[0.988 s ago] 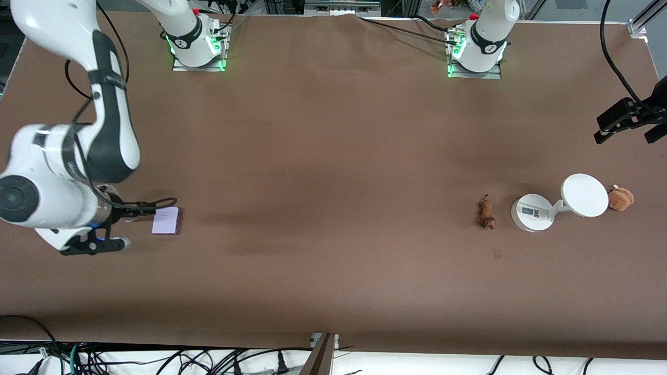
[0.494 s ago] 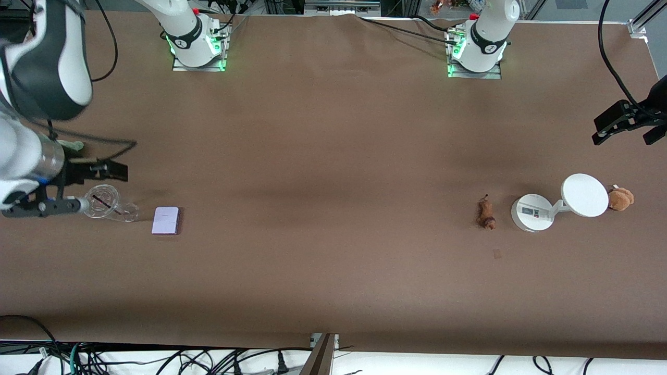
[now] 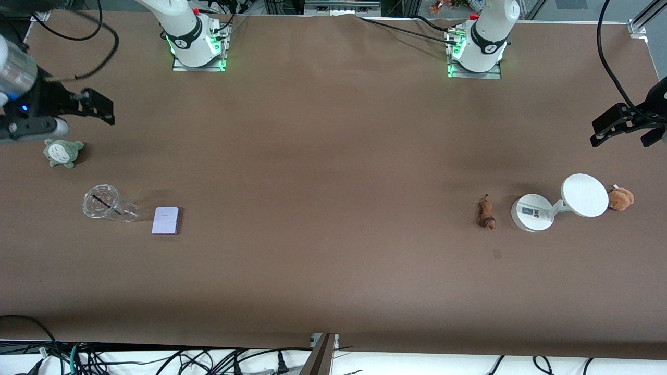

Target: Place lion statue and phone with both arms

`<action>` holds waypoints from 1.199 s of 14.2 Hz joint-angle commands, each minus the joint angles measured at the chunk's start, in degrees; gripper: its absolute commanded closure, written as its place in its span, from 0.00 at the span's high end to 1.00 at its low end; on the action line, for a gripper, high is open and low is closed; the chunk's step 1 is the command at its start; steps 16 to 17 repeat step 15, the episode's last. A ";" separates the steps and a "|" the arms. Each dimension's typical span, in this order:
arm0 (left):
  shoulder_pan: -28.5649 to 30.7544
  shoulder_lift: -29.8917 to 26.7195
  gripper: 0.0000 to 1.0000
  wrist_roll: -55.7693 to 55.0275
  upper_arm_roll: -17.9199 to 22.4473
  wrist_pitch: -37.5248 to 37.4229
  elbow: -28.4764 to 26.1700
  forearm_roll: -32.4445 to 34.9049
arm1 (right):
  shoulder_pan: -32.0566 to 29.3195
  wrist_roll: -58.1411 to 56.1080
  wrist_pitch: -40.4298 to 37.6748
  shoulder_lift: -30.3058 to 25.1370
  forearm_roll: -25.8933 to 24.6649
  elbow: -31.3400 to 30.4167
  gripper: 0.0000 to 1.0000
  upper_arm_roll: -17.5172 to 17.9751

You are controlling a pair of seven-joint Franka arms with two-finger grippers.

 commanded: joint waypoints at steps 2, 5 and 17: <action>-0.32 0.95 1.00 0.05 -0.19 -1.07 1.89 1.37 | -3.54 -0.58 -3.90 -3.53 -0.55 -2.08 1.00 3.33; -0.32 0.95 1.00 0.05 -0.19 -1.07 1.89 1.37 | -3.37 -0.40 -6.55 -2.75 -0.01 -0.94 1.00 3.33; -0.32 0.87 1.00 -0.04 -0.28 -2.56 1.89 1.28 | -2.84 -0.67 -6.47 -0.90 -0.45 0.47 1.00 3.33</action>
